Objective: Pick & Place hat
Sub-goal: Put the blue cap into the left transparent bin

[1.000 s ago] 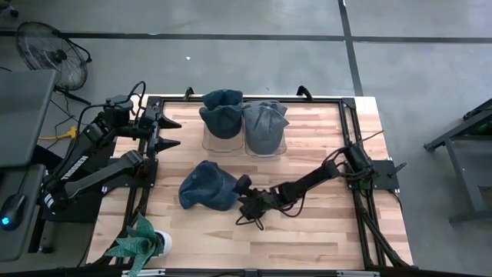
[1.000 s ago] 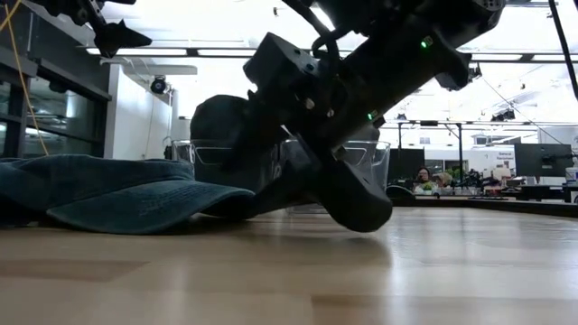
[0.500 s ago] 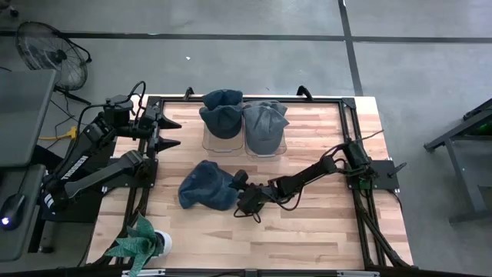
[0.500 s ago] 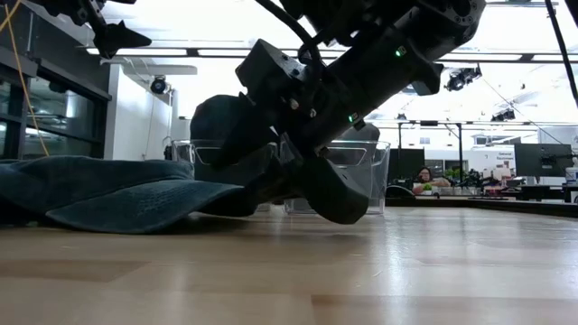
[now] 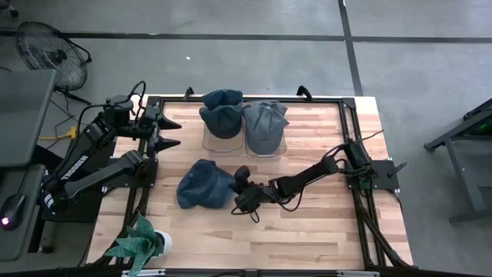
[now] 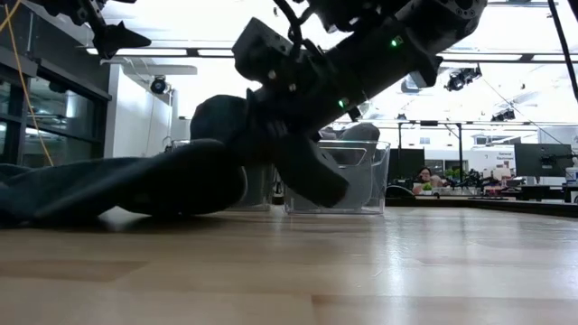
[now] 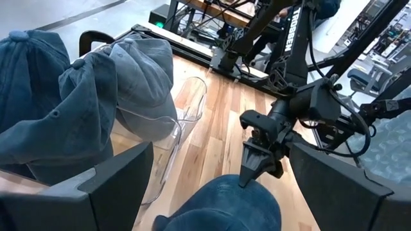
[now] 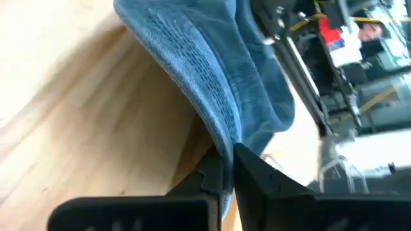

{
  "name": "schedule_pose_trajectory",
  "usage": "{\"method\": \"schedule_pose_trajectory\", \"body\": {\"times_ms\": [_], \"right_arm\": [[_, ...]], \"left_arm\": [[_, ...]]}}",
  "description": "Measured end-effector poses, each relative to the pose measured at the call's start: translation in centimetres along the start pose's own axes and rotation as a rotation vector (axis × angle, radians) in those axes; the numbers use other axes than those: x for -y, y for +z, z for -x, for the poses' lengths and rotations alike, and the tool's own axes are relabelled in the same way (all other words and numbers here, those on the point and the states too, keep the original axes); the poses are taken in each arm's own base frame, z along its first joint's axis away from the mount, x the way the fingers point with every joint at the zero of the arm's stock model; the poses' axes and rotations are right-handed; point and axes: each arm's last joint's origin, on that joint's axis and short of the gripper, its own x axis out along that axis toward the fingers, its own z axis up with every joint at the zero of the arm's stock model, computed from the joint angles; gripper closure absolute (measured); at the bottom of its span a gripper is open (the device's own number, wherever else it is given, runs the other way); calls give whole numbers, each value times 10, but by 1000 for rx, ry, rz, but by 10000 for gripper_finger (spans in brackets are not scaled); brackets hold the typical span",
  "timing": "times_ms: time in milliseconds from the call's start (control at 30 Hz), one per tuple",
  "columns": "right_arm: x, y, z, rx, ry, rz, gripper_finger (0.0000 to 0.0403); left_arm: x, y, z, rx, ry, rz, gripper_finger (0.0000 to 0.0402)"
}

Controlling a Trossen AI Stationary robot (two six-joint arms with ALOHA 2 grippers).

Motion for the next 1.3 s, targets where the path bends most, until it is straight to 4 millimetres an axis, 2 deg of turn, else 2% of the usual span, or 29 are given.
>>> {"method": "schedule_pose_trajectory", "body": {"times_ms": [133,400,633,1067,1300], "right_arm": [[-4,4,4,-20,-51,1,392],[-8,31,18,-87,-196,152,397],[4,55,27,-179,-356,271,397],[31,99,52,-259,-594,331,397],[43,109,60,-343,-644,376,397]], "left_arm": [[0,0,0,0,0,20,39],[0,8,0,71,0,167,39],[-2,12,1,126,83,277,39],[-3,12,0,139,106,417,39],[-4,12,-1,127,98,464,39]]}}
